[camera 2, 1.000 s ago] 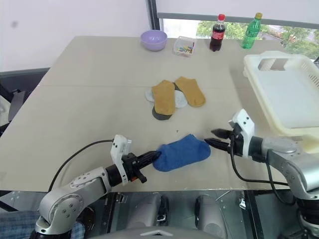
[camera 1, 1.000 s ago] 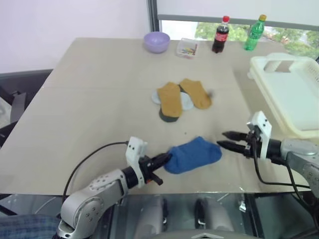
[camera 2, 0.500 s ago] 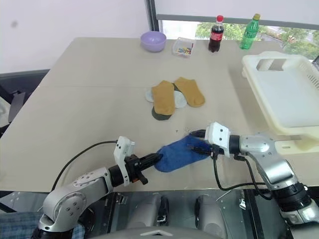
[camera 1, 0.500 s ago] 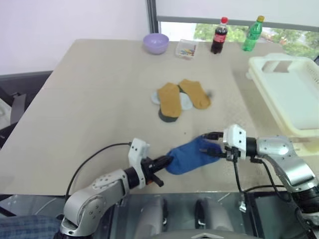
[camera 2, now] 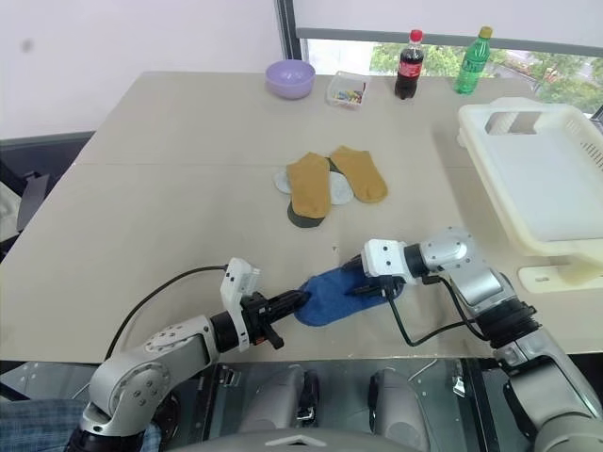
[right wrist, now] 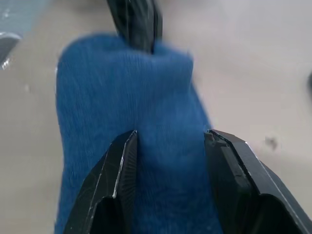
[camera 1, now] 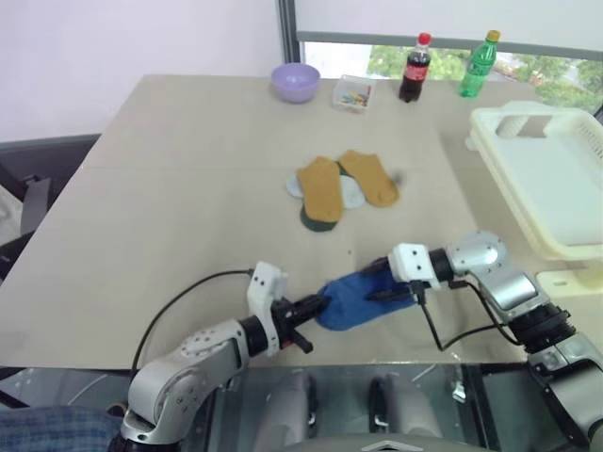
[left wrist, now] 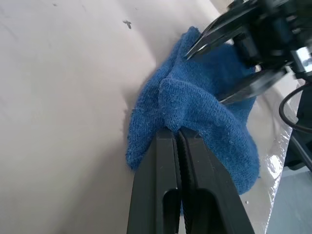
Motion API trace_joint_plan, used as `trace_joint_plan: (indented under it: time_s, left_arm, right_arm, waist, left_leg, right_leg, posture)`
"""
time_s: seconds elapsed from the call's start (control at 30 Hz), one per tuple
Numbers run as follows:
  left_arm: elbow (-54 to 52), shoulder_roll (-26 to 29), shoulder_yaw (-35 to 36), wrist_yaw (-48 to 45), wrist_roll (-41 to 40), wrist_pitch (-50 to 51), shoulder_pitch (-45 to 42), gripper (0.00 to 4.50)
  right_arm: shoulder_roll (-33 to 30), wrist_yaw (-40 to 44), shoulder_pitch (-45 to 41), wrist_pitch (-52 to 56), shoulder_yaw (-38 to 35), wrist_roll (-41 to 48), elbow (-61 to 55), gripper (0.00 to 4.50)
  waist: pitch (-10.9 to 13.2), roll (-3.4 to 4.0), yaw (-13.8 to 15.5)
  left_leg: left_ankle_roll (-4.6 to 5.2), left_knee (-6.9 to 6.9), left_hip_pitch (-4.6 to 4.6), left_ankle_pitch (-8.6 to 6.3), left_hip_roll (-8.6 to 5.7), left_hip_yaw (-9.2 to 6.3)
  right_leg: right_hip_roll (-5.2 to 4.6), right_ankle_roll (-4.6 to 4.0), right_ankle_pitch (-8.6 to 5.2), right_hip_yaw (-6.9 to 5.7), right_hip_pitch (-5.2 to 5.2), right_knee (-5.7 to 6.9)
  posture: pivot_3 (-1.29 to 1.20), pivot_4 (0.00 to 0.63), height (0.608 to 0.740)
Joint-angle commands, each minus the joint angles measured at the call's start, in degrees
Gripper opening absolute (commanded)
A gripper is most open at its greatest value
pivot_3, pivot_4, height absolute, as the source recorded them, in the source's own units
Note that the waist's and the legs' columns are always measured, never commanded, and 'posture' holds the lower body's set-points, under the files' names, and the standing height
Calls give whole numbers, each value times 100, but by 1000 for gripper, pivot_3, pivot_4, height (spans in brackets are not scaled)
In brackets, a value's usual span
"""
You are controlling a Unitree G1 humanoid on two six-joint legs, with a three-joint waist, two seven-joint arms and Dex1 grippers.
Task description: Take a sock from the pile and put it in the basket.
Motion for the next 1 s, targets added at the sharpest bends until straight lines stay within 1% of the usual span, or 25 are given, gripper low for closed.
trace_joint_plan:
  time_s: [0.03,0.13,0.23,0.37,0.47,0.5,0.63,0.8,0.87,1.0]
  left_arm:
    - [-108,45,24,-135,131,-257,-127,0]
    - [276,112,-119,-184,600,-522,-528,0]
    - [690,18,-169,-230,855,-744,-941,0]
    - [1223,-95,-298,-287,1280,-1089,-1474,0]
    - [1519,-163,-329,-425,1422,-1210,-1792,0]
    - [1585,-163,-331,-495,1426,-1212,-1874,0]
    - [1772,-59,-268,-809,1340,-1088,-2026,0]
    - [1798,209,-351,-1244,1197,-615,-1989,0]
    - [1772,217,-291,-1265,1051,-309,-1967,0]
    - [1873,186,-222,-1163,1150,-279,-2029,0]
  right_arm:
    - [-330,345,59,107,157,-291,76,2199]
    - [-242,-96,90,606,76,-402,70,2199]
    - [-198,-454,117,1867,0,-353,-251,2199]
    - [-104,-1123,169,3279,-334,-214,-652,2199]
    - [13,-1692,285,4189,-698,-34,-1055,2199]
    - [65,-1877,342,4396,-835,36,-1193,2199]
    - [134,-2516,774,5237,-1292,260,-1968,2199]
    - [188,-2941,1175,5681,-1455,480,-2627,2199]
    - [192,-3061,1256,5754,-1453,531,-2732,2199]
    - [174,-3225,1323,5746,-1440,580,-2754,2199]
  waist:
    - [0,0,9]
    - [-4,0,14]
    - [-14,1,-3]
    - [-21,3,-4]
    - [-23,3,7]
    - [-23,3,7]
    - [-22,3,11]
    - [-21,4,-1]
    - [-21,4,5]
    - [-21,4,6]
  left_leg:
    - [0,0,1,0,0,-1]
    - [0,1,9,0,-2,-3]
    - [6,1,13,-5,-2,-5]
    - [4,1,13,-3,1,-5]
    - [5,1,10,-5,1,-9]
    - [2,1,9,-8,-1,-9]
    - [6,0,-2,-6,-8,-10]
    - [14,-5,-7,-11,-8,-16]
    - [16,-5,-7,-12,-8,-16]
    - [18,-5,-7,-13,-7,-21]
  right_leg:
    - [0,0,0,-1,1,0]
    - [-6,0,0,-4,5,-1]
    - [-6,-1,1,-8,7,0]
    - [-11,-4,2,-7,7,7]
    - [-22,-10,6,-12,4,7]
    - [-43,-10,6,-13,4,6]
    - [-54,-9,6,-19,3,2]
    - [-51,-8,5,-30,2,-2]
    - [-39,-6,4,-30,2,-3]
    - [-25,-5,3,-32,1,-8]
  posture:
    - [0,150,733]
    - [0,150,733]
    - [0,150,733]
    - [0,150,733]
    - [0,150,733]
    - [0,150,733]
    - [0,150,733]
    - [0,150,733]
    - [0,150,733]
    - [0,150,733]
